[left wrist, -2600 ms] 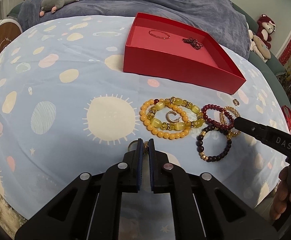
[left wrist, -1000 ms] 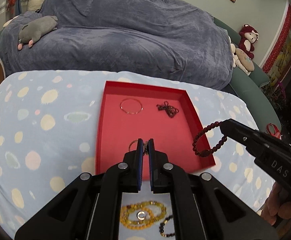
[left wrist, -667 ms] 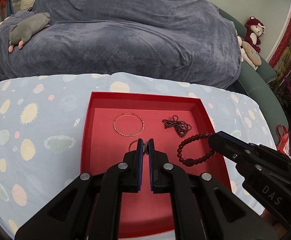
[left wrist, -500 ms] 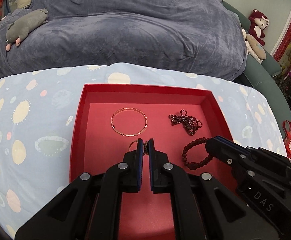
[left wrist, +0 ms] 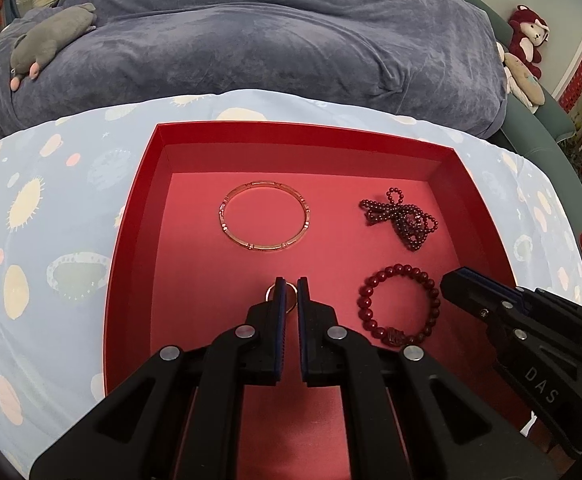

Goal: Organize jewelry
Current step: 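Carry the ring and red bead bracelet into the red box and open both tools, then withdraw both open tools from the red box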

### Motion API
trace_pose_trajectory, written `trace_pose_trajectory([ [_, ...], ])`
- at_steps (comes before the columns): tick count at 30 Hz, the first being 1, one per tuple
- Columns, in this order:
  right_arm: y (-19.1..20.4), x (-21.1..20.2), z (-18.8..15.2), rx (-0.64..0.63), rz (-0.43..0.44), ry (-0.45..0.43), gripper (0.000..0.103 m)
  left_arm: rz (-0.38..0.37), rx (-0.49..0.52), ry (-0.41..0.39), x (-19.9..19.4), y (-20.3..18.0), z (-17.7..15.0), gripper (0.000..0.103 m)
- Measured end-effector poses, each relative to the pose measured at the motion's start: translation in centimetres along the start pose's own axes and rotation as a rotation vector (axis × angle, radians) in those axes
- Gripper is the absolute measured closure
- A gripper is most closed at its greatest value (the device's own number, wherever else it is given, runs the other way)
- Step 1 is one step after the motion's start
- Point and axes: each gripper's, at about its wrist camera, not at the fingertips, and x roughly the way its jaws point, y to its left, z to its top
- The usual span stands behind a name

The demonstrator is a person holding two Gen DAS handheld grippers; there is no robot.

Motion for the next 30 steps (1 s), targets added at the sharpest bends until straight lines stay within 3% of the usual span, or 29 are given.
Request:
trace_pose_trajectory([
  [2,0.1,-0.4,-0.1,-0.006,-0.008,-0.013,0.085,0.016,0.015,-0.008,-0.2,-0.1,-0.1,0.095],
  [6,0.4,-2.1,-0.1,-0.008,-0.014,-0.055,0.071,0.044,0.036,-0.048,-1.7,-0.2,-0.3,0.076],
  [19,1.2,-8.7,-1.9,-0.010,0.000,-0.119,0.071,0.032,-0.011,-0.110,-8.3,1.2,-2.1,0.076],
  [30,2.0,-12.7,-8.5,-0.050,-0.029,-0.109,0.071,0.050,-0.030,-0.110,-12.5,2.6,-8.0,0.076],
])
